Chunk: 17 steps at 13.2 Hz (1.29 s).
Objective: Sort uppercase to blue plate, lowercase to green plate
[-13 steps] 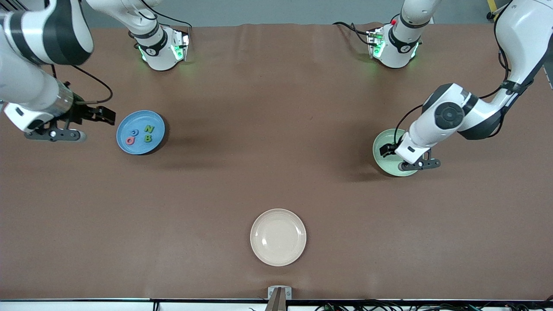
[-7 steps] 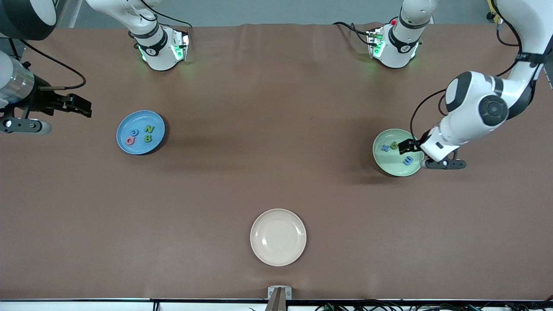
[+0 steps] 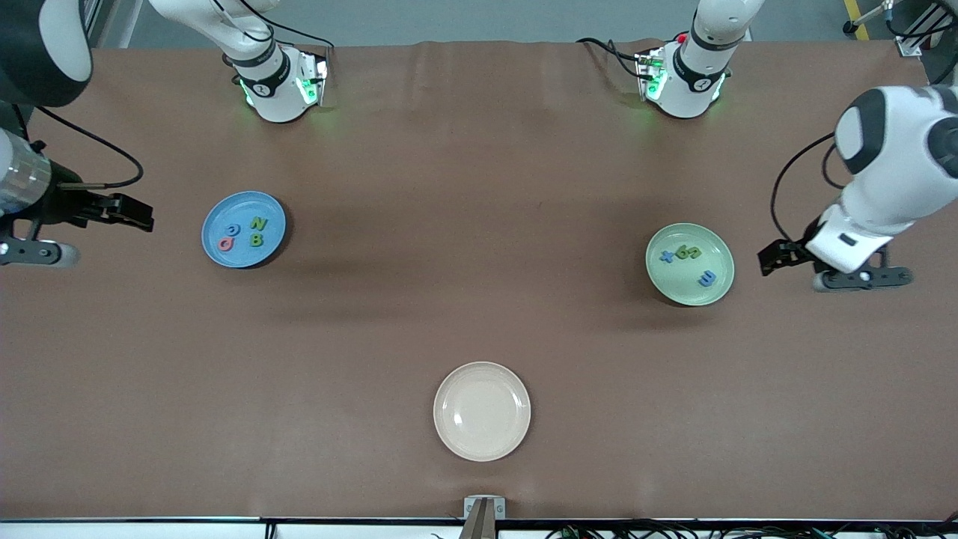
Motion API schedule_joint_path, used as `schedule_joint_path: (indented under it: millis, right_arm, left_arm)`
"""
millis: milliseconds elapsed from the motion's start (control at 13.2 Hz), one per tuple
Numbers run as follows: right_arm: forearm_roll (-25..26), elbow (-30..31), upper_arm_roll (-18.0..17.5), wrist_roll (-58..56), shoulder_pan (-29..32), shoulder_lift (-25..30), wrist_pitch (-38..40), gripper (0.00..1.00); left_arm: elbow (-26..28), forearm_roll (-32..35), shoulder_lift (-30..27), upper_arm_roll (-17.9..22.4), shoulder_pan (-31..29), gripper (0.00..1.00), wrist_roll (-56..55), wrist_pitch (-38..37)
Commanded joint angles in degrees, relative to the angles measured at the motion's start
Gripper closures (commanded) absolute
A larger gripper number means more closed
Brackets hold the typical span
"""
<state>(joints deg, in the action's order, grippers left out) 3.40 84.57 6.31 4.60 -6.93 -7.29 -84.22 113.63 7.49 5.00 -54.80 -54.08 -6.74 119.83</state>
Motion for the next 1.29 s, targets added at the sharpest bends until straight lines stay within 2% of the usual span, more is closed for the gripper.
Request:
schedule_joint_path:
  millis: [0, 152, 456, 836, 988, 1065, 1141, 1217]
  right_arm:
    - [-2.4, -2.4, -0.2, 0.4, 1.6, -0.4, 1.7, 0.0]
    - [-6.5, -2.3, -0.1, 0.9, 1.7, -0.4, 4.1, 0.0]
    - [-6.2, -2.1, -0.2, 0.0, 1.6, -0.3, 3.8, 0.0]
    - [-6.0, -0.2, -0.5, -0.3, 3.2, 2.1, 3.5, 0.0]
    - [-6.0, 0.9, -2.7, -0.4, 5.2, 3.8, 3.4, 0.0]
    - [-5.8, 1.1, -4.4, -0.5, 6.7, 4.5, 3.4, 0.0]
    - [-4.8, 1.1, -5.3, -1.0, 7.0, 4.8, 3.3, 0.0]
    - [-4.4, 1.2, -5.5, -1.6, 7.0, 5.2, 3.4, 0.0]
  left_arm:
    - [-10.1, -3.4, -0.8, 0.3, 0.1, 0.01, 1.5, -11.1]
    - [-15.3, -4.9, -1.0, 0.9, 0.1, 0.01, 1.6, -17.6]
    - [-24.7, -5.9, -1.1, 1.0, 0.0, 0.01, 1.6, -27.5]
    - [-26.2, -5.8, -1.3, 1.0, 0.0, 0.01, 1.6, -29.7]
    - [-26.2, -5.9, -1.3, 1.9, 1.0, 0.01, 1.8, -29.7]
    - [-26.2, -5.9, -1.2, 4.3, 4.0, 0.01, 1.8, -29.6]
    - [-26.2, -5.8, -1.3, 10.6, 10.3, 0.01, 1.8, -29.6]
    - [-26.2, -5.8, -1.3, 18.7, 18.3, 0.01, 1.8, -29.6]
